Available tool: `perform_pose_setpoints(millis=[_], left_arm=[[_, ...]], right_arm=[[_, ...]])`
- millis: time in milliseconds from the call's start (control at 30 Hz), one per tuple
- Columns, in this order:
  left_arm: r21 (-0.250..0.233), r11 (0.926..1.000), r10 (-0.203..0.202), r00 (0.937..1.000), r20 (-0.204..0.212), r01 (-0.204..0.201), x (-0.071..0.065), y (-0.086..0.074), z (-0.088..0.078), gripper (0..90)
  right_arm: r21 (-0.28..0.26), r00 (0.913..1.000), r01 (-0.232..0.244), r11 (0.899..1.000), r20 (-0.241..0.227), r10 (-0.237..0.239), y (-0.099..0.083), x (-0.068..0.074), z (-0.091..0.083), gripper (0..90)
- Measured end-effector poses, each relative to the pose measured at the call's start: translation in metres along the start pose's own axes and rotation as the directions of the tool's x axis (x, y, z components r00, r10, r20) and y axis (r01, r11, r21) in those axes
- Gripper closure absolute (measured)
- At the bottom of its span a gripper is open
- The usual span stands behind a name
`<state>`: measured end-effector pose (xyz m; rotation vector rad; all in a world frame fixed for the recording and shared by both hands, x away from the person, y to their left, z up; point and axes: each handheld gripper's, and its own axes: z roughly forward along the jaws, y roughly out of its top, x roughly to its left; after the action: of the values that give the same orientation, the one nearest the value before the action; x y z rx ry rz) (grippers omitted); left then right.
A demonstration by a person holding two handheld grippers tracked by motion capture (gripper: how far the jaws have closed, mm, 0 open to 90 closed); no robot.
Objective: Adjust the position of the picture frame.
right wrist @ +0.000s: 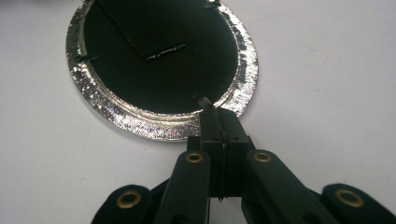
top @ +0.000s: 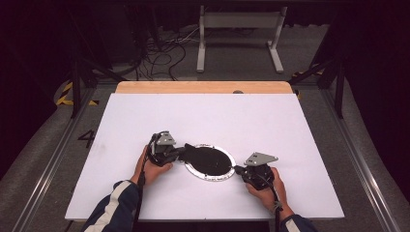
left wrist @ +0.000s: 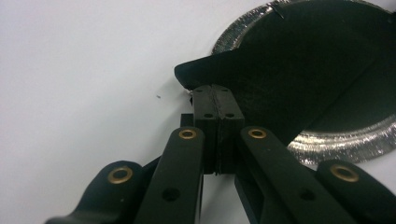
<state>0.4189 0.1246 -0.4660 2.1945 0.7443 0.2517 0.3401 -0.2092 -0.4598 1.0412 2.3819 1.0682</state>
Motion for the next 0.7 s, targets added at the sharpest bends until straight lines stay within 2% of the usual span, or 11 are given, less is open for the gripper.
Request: perform_pose_setpoints(millis=[133, 167, 233, 267, 300, 333, 400, 500, 567, 700], left_arm=[[0.000, 1.0000, 0.000, 1.0000, -0.003, 0.000, -0.001, -0.001, 0.000, 90.0], [0.004, 0.9999, 0.010, 1.0000, 0.000, -0.010, -0.001, 0.000, 0.000, 90.0], [0.012, 0.9997, 0.021, 0.9998, 0.002, -0.021, -0.001, 0.000, -0.001, 90.0], [0.011, 0.9997, 0.022, 0.9998, 0.003, -0.022, -0.002, 0.000, -0.001, 90.0], [0.013, 0.9995, 0.027, 0.9996, 0.003, -0.027, -0.002, 0.000, -0.001, 90.0], [0.015, 0.9995, 0.028, 0.9996, 0.006, -0.028, -0.002, 0.000, -0.001, 90.0], [0.018, 0.9993, 0.032, 0.9994, 0.016, -0.032, -0.002, 0.000, -0.002, 90.0], [0.018, 0.9995, 0.026, 0.9993, 0.026, -0.026, -0.004, 0.000, -0.002, 90.0], [0.022, 0.9991, 0.036, 0.9990, 0.025, -0.037, -0.005, 0.000, -0.002, 90.0], [0.034, 0.9982, 0.047, 0.9978, 0.047, -0.049, -0.004, 0.000, -0.003, 90.0]], right_arm=[[-0.001, 1.0000, -0.002, 1.000, 0.005, 0.002, 0.001, -0.001, 0.001, 90.0], [0.006, 0.9999, 0.012, 1.000, 0.006, -0.012, 0.001, 0.002, 0.000, 90.0], [0.013, 0.9963, 0.066, 0.998, -0.056, -0.065, 0.001, 0.014, -0.003, 90.0], [0.022, 0.9917, 0.097, 0.995, -0.087, -0.095, 0.000, 0.022, -0.003, 90.0], [0.029, 0.9887, 0.119, 0.992, -0.095, -0.116, 0.000, 0.027, -0.003, 90.0], [0.024, 0.9865, 0.139, 0.990, -0.090, -0.137, 0.000, 0.032, -0.002, 90.0], [0.023, 0.9844, 0.151, 0.988, -0.095, -0.149, 0.001, 0.037, 0.000, 90.0], [0.017, 0.9875, 0.123, 0.992, -0.102, -0.120, 0.002, 0.035, 0.002, 90.0], [0.016, 0.9872, 0.126, 0.992, -0.100, -0.124, 0.002, 0.035, 0.002, 90.0], [0.014, 0.9847, 0.159, 0.987, -0.075, -0.158, 0.002, 0.035, 0.002, 90.0]])
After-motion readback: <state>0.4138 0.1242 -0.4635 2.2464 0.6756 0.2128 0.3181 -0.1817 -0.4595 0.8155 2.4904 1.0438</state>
